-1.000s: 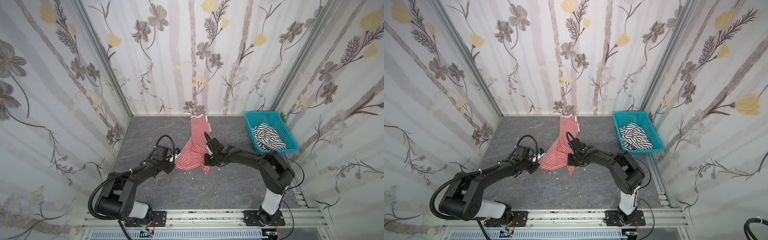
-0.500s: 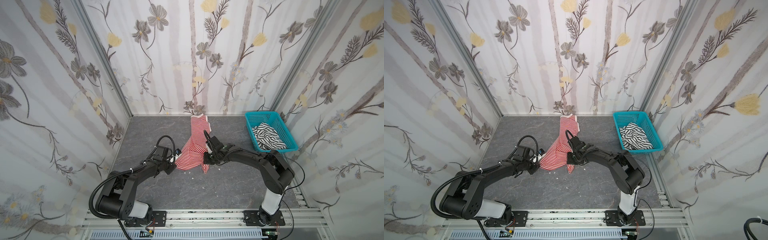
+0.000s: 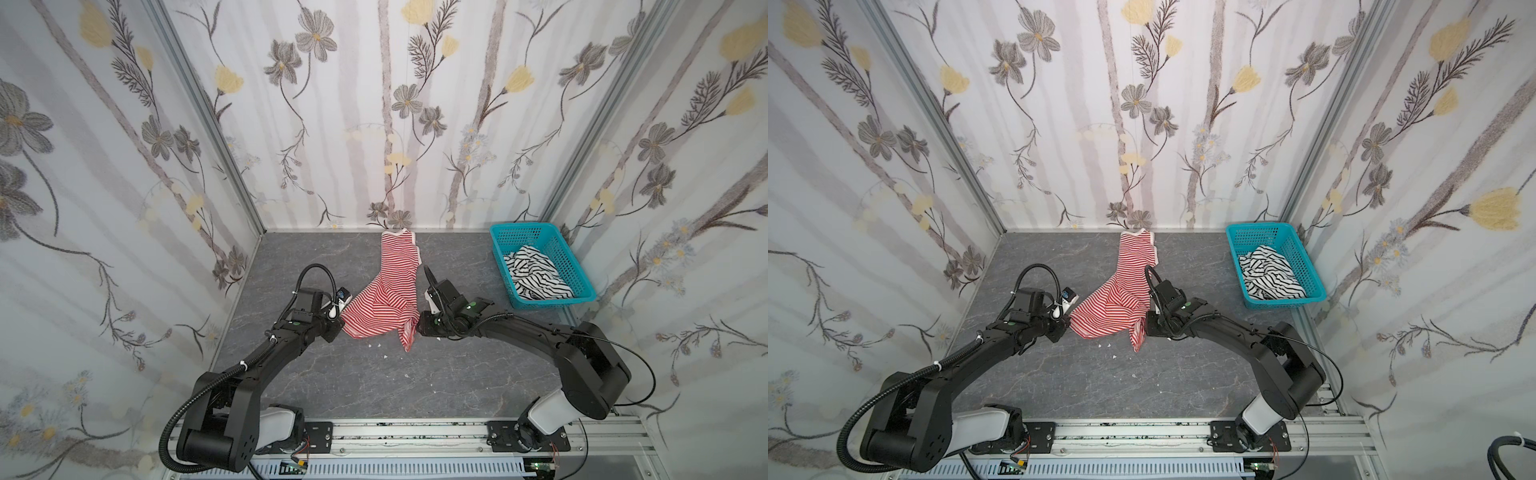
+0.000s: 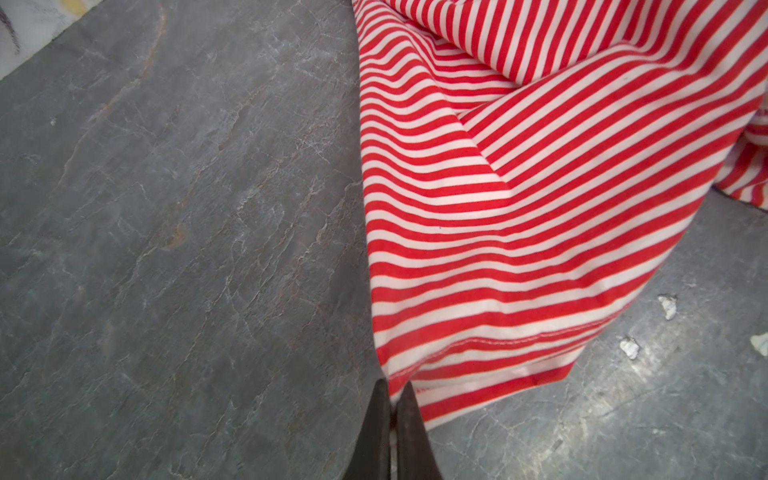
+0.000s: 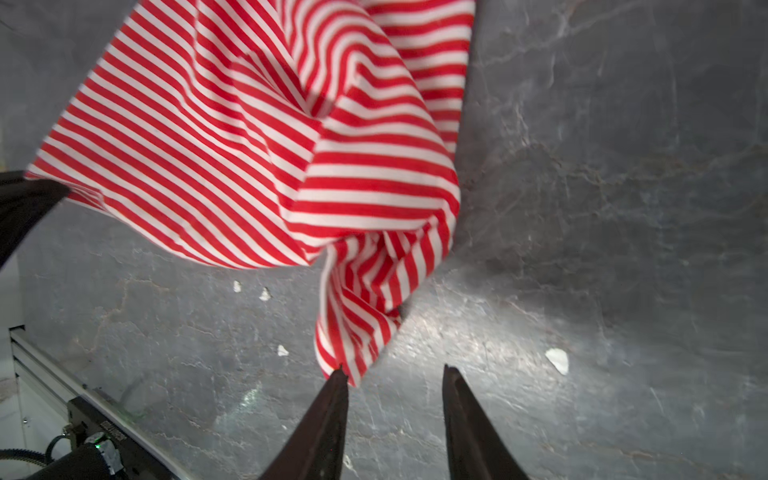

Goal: Fold and stack the tank tops
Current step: 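Open the right gripper and lower the top flat onto the table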

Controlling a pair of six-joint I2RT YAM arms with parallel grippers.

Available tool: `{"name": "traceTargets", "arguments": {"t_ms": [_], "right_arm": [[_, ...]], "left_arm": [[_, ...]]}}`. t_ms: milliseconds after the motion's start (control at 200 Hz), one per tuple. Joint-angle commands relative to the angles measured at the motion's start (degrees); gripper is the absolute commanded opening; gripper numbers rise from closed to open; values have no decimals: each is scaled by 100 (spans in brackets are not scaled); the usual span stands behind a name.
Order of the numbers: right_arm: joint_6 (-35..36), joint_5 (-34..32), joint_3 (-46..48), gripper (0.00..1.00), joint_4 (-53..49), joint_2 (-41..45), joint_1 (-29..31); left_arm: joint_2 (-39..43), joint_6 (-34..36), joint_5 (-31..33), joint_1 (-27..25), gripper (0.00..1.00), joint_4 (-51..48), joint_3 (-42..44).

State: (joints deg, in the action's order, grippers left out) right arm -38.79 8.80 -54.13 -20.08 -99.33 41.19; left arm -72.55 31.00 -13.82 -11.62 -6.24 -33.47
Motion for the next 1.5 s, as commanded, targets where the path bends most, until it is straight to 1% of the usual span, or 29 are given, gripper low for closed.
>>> {"name": "traceTargets", "arguments": {"t_ms": [0,190,470,585,660,725,774,804,934,999,1149,1289,1339,1379,1414,1454,1499], "right_arm": [[-313,-5,228,40,555,63,4],[-647,350,227,39,1248,-53,53],[-583,421,-221,37,1163,-394,204],[-476,177,-457,35,807,-664,262],[-361,-113,-586,29,479,-842,267],[-269,-288,-640,17,329,-896,267],[-215,-452,-687,5,193,-862,267],[-175,-628,-747,0,32,-824,267],[-1,-1681,-948,0,-885,-414,259],[53,-2099,-959,0,-1260,-176,250],[65,-2668,-895,0,-1935,164,258],[-225,-3447,-702,0,-2477,441,258],[-228,-3529,-617,0,-2508,529,258],[-156,-3432,-531,5,-2393,611,266],[-8,-3164,-425,11,-2147,703,271],[140,-2819,-276,20,-1789,748,276],[189,-2530,-99,30,-1437,1046,276]], "left_arm": [[27,-133,-123,52,0,-29,49],[-78,-135,-148,106,0,-18,104],[-109,-166,-139,131,0,-9,79],[-103,-192,-126,134,0,-9,70],[-93,-201,-113,157,0,0,60],[-93,-209,-112,206,0,9,30],[-106,-211,-112,266,0,17,4],[-119,-200,-107,309,0,18,-27],[-161,-163,-27,576,0,18,-206],[-149,-151,-62,705,0,11,-288],[-110,-152,-107,784,0,0,-322],[-52,-249,-120,801,0,-7,-275],[-27,-253,-125,801,0,-9,-249],[-14,-244,-128,801,0,-17,-215],[-12,-224,-118,801,0,-18,-193],[-28,-205,-116,801,0,-18,-162],[-41,-187,-96,801,0,-9,-142]]}}
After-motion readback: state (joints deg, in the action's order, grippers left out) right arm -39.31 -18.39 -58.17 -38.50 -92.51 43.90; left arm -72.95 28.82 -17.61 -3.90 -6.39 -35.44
